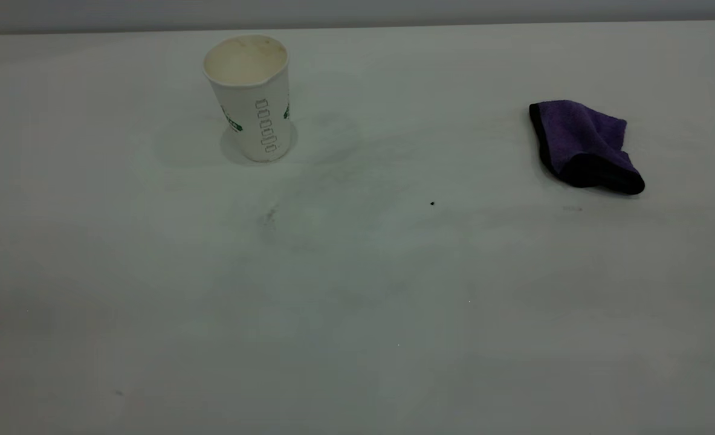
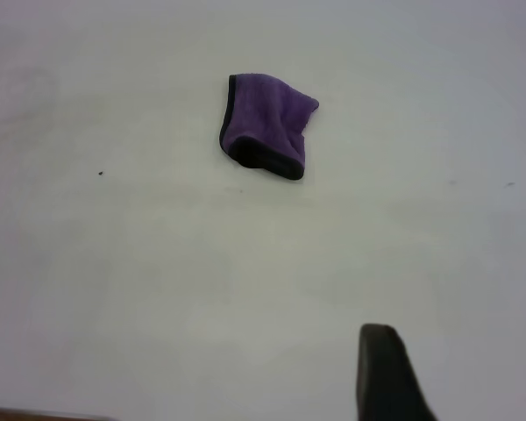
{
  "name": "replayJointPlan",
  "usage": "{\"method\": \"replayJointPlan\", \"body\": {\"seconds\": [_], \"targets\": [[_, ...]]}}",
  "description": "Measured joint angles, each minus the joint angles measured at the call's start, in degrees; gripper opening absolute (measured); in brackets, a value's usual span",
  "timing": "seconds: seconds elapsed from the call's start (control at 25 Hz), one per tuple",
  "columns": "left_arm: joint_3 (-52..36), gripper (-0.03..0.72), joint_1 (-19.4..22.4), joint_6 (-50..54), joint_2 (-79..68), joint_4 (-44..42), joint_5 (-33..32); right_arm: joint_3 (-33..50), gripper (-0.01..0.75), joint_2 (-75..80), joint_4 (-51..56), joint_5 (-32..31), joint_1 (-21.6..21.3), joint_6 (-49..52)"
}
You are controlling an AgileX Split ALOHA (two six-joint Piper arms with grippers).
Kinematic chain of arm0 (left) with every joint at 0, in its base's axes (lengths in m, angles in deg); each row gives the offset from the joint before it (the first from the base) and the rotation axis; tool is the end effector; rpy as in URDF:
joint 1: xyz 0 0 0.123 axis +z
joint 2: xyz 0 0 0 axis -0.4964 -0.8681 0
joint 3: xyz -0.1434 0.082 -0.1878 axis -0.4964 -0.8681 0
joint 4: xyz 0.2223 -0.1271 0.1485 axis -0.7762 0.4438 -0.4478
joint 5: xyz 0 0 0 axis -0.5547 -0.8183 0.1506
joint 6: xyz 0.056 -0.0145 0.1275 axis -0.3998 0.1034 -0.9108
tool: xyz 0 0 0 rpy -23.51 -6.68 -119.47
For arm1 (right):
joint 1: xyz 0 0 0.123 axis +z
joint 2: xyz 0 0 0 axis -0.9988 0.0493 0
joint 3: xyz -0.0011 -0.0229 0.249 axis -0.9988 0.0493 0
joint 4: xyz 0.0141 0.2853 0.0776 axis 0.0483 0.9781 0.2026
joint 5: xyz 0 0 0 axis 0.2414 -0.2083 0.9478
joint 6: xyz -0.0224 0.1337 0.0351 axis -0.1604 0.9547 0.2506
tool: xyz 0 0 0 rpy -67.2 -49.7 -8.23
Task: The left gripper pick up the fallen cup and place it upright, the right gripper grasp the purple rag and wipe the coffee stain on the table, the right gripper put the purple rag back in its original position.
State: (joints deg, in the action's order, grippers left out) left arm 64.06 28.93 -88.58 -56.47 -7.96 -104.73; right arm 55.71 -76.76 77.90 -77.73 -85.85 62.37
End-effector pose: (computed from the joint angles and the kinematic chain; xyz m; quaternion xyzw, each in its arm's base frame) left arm 0.1071 -0.0054 0.2672 0.0347 0.8668 -0.0031 0.4974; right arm 0.1088 0.0079 0.2573 -0.0220 0.8768 0.0212 0.4800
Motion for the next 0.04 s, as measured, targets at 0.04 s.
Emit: {"method": "replayJointPlan", "body": {"seconds": [0.04], "targets": [[0.0, 0.287, 0.0, 0.0, 0.0, 0.0, 0.0, 0.0, 0.415, 0.0, 0.0, 0.0, 0.0, 0.0]]}}
